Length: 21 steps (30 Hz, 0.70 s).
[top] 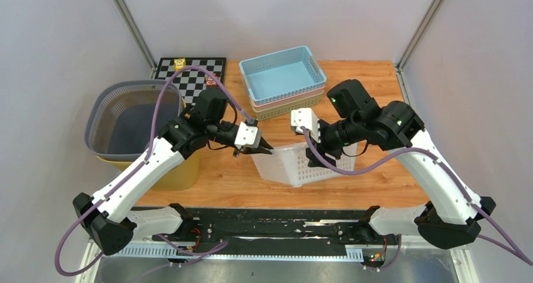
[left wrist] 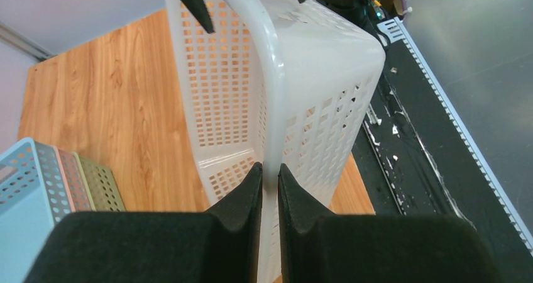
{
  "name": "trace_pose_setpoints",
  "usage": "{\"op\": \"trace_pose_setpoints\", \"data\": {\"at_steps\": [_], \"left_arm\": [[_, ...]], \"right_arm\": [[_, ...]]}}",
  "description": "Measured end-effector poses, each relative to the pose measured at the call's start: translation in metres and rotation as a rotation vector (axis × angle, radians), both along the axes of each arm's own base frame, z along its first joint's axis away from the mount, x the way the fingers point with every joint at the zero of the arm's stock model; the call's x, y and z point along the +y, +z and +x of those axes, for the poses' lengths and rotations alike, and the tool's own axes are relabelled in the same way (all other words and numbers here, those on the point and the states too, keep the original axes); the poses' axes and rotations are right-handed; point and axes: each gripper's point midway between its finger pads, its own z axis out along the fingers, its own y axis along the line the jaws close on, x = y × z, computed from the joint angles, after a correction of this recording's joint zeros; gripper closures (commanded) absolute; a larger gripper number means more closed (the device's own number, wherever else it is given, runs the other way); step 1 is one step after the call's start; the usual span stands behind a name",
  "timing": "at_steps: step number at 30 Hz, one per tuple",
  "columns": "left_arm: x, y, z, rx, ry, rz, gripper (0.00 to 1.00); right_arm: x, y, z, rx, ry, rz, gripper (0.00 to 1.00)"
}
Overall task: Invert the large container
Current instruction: Turn the container upside down at the center of the board.
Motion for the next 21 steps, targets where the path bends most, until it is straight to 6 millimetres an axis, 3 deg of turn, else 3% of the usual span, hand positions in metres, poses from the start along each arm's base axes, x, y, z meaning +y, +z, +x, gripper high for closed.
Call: {"op": "trace_pose_setpoints", "data": {"at_steps": [21], "left_arm": [[0.022, -0.01, 0.012, 0.067, 0.018, -0.05, 1.0]], "right_arm": [[-0.04, 0.06, 0.059, -0.448, -0.239, 0.015, 0.12]]}}
